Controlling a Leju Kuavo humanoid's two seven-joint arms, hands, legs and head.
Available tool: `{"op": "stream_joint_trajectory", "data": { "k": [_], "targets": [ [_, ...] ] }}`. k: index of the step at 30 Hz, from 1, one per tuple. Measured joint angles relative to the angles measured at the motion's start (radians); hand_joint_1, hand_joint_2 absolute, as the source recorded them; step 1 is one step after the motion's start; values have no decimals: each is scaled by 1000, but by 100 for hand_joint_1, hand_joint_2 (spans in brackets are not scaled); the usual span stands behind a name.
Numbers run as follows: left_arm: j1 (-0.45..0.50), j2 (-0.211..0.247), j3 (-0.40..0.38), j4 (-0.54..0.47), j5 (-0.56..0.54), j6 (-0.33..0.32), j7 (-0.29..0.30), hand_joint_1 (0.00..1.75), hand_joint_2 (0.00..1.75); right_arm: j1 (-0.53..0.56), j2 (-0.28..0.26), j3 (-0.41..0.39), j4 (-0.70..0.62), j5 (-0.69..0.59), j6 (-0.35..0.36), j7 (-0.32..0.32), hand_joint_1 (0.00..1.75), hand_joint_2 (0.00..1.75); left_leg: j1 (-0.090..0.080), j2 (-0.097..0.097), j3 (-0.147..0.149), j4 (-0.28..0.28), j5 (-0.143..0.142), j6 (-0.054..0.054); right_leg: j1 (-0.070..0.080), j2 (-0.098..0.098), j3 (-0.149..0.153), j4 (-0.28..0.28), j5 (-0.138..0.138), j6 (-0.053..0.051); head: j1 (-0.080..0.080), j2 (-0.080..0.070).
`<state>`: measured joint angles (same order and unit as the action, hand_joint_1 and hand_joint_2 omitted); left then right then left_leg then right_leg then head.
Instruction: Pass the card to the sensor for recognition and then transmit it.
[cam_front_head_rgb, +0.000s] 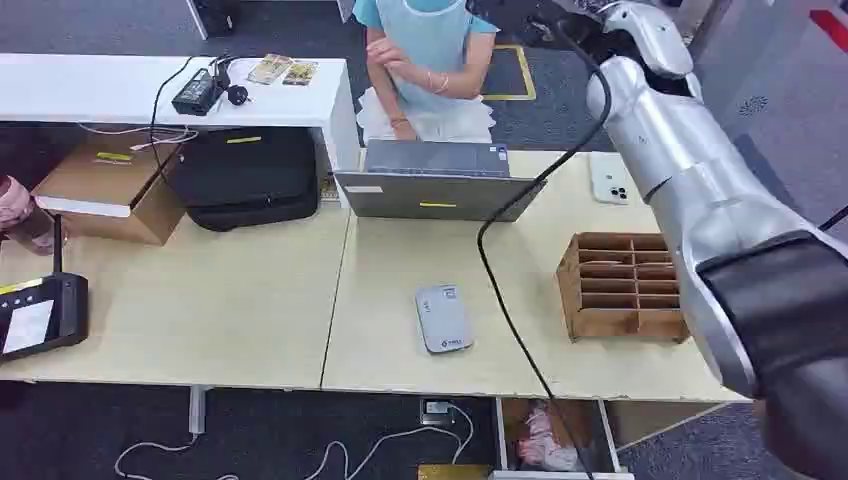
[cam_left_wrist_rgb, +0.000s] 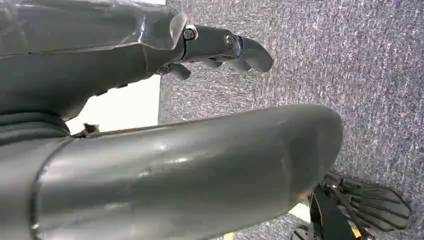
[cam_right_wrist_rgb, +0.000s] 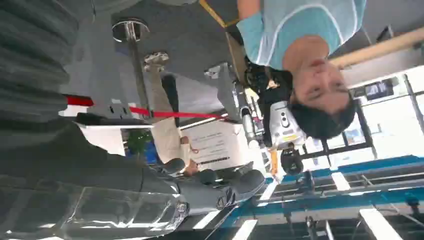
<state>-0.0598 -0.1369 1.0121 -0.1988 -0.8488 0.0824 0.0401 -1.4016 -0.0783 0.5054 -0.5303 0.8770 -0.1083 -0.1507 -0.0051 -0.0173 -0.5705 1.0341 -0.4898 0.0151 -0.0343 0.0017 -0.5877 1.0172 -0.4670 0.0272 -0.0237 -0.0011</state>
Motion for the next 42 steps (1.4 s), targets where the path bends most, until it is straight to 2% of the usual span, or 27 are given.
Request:
{"op": "stream_joint_trajectory", "data": {
  "k": [14,19,42],
  "targets": [
    [0,9,0,0,-9,-8,4,0,0,18,54,24,80,11,-19,36,0,175,0,0,-1,0,0,0,0,0,0,-1,0,0,0,0],
    [0,9,0,0,-11,-8,1,0,0,18,56,24,100,19,-46,54,0,175,0,0,-1,0,0,0,0,0,-1,0,0,0,0,0],
    [0,9,0,0,-18,-9,9,0,0,28,66,24,147,74,-63,108,0,175,0,0,-1,0,0,0,0,0,-1,0,0,0,0,0]
  ]
}}
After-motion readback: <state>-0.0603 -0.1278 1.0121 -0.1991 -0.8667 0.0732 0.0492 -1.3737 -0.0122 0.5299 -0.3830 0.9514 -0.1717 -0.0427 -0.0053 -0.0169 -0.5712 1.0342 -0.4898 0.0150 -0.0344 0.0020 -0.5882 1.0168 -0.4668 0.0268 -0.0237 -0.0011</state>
